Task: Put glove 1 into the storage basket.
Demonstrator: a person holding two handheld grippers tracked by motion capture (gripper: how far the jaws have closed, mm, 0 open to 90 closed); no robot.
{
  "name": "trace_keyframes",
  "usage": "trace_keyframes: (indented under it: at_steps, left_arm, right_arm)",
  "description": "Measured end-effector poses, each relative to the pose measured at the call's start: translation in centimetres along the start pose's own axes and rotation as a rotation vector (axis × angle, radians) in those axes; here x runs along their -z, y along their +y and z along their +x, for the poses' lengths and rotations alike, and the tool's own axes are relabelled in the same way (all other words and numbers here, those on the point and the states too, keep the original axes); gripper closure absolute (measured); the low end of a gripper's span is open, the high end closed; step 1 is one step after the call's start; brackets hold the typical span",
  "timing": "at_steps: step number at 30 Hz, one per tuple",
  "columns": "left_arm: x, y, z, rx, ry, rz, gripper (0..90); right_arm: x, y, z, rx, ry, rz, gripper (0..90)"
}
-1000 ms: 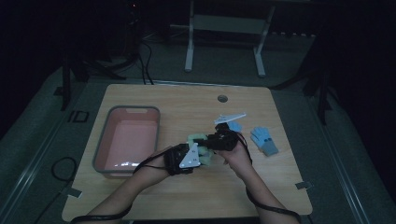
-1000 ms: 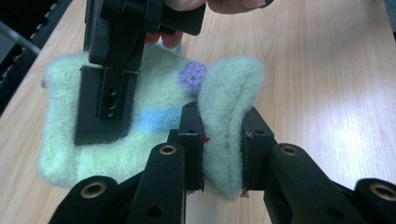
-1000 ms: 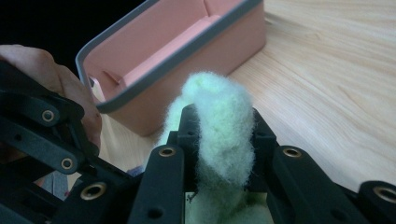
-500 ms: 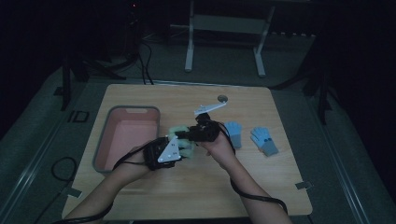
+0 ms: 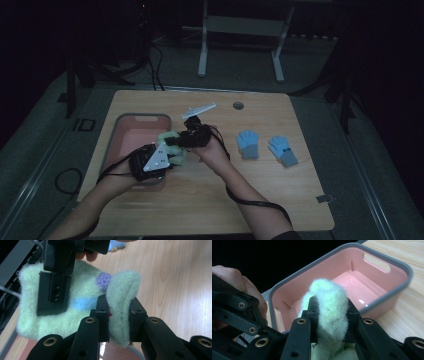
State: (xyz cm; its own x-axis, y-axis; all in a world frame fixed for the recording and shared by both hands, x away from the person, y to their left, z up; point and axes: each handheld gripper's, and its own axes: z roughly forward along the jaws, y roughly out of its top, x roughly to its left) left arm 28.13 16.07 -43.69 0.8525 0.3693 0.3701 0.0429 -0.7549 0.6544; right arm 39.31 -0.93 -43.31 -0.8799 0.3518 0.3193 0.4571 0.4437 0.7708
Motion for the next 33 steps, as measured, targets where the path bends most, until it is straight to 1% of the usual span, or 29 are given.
trace_keyframes:
  at_steps: [5,9,15,16,17,18,19,20,22,23,24,26,29,32,33]
  left_arm:
    - [0.9,-1.9,0.6,0.036,0.005,0.004,75.4]
    - [1.4,-3.3,0.9,0.053,0.012,0.017,75.3]
    - [2.3,-5.6,1.3,0.079,0.019,0.049,75.4]
    - [2.4,-5.9,1.3,0.084,0.018,0.05,75.4]
    - [2.4,-5.9,1.3,0.084,0.018,0.05,75.4]
    - [2.5,-6.6,1.4,0.088,0.016,0.062,75.3]
    - [2.5,-6.6,1.4,0.088,0.016,0.062,75.3]
    - [2.4,-7.0,1.6,0.09,0.008,0.071,75.3]
    - [2.2,-7.2,1.6,0.09,0.003,0.077,75.3]
    - [1.8,-7.6,1.7,0.094,-0.007,0.089,75.3]
    - [1.8,-7.6,1.7,0.094,-0.007,0.089,75.3]
    - [1.1,-8.0,2.0,0.097,-0.026,0.109,75.3]
    - [0.4,-8.1,2.4,0.098,-0.041,0.124,75.3]
    - [0.0,-8.1,2.5,0.095,-0.042,0.132,75.2]
    - [-0.4,-8.0,2.6,0.092,-0.047,0.142,75.2]
  right_arm:
    - [-1.9,0.8,0.7,0.008,0.01,-0.001,73.4]
    - [-3.5,1.2,0.9,-0.004,0.026,0.005,73.3]
    - [-6.4,1.6,1.5,-0.009,0.049,0.009,73.4]
    - [-6.9,1.7,1.6,-0.011,0.054,0.011,73.4]
    - [-6.9,1.7,1.6,-0.011,0.054,0.011,73.4]
    - [-7.8,1.8,1.7,-0.007,0.055,0.02,73.3]
    - [-8.0,1.8,1.7,-0.008,0.056,0.023,73.4]
    - [-8.3,1.8,1.7,-0.013,0.058,0.029,73.4]
    - [-8.6,1.7,1.6,-0.012,0.057,0.035,73.4]
    - [-9.2,1.6,1.5,-0.013,0.059,0.045,73.4]
    - [-9.4,1.5,1.4,-0.016,0.056,0.051,73.4]
    - [-9.9,1.3,1.1,-0.02,0.052,0.056,73.4]
    - [-10.4,1.1,0.6,-0.031,0.039,0.076,73.3]
    - [-10.5,1.1,0.3,-0.031,0.03,0.085,73.2]
    - [-10.7,1.1,-0.1,-0.019,0.011,0.108,73.0]
